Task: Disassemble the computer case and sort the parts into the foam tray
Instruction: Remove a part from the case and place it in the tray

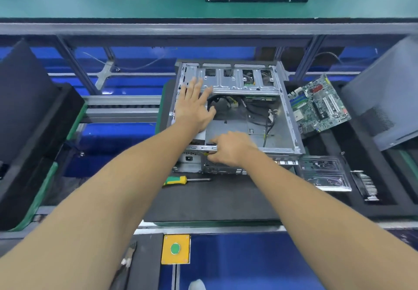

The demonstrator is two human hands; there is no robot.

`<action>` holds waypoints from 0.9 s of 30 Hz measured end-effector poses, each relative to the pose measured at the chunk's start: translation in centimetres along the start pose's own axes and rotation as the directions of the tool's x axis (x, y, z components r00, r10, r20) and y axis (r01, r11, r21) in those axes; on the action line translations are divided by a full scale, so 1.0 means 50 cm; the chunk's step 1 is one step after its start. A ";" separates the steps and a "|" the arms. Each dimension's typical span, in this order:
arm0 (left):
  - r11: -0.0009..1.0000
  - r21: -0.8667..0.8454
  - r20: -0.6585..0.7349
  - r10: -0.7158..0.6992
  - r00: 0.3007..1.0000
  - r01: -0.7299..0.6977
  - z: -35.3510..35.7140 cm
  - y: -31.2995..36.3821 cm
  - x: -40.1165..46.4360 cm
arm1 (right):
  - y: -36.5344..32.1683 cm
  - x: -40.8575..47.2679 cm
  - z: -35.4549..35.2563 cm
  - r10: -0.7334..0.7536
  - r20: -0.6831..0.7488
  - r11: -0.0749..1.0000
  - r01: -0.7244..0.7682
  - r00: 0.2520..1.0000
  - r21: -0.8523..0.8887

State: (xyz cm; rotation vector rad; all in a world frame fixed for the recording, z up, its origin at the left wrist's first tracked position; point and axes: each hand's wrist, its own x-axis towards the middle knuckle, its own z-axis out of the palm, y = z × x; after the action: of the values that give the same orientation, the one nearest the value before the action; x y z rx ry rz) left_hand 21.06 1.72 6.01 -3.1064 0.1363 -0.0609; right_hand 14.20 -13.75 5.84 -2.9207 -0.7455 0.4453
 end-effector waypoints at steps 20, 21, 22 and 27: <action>0.997 0.047 0.039 0.061 0.997 -0.063 -0.015 0.057 0.009 | 0.000 -0.001 0.003 0.128 0.001 0.990 -0.128 0.992 0.059; 0.996 0.060 0.046 0.058 0.997 -0.061 -0.017 0.064 0.009 | 0.001 -0.001 0.004 0.128 0.002 0.989 -0.128 0.992 0.080; 0.997 0.055 0.052 0.048 0.998 -0.050 -0.019 0.068 0.011 | 0.002 -0.001 0.004 0.129 0.004 0.987 -0.129 0.992 0.100; 0.999 0.006 0.050 -0.050 0.998 0.049 -0.016 0.079 0.011 | 0.003 -0.008 0.001 0.131 0.004 0.974 -0.130 0.991 0.184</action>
State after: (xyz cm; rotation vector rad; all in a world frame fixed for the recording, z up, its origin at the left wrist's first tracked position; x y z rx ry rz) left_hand 21.25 -2.28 6.71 -3.1034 0.0577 0.0158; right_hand 13.92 -14.05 5.86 -2.8051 -0.4843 0.4856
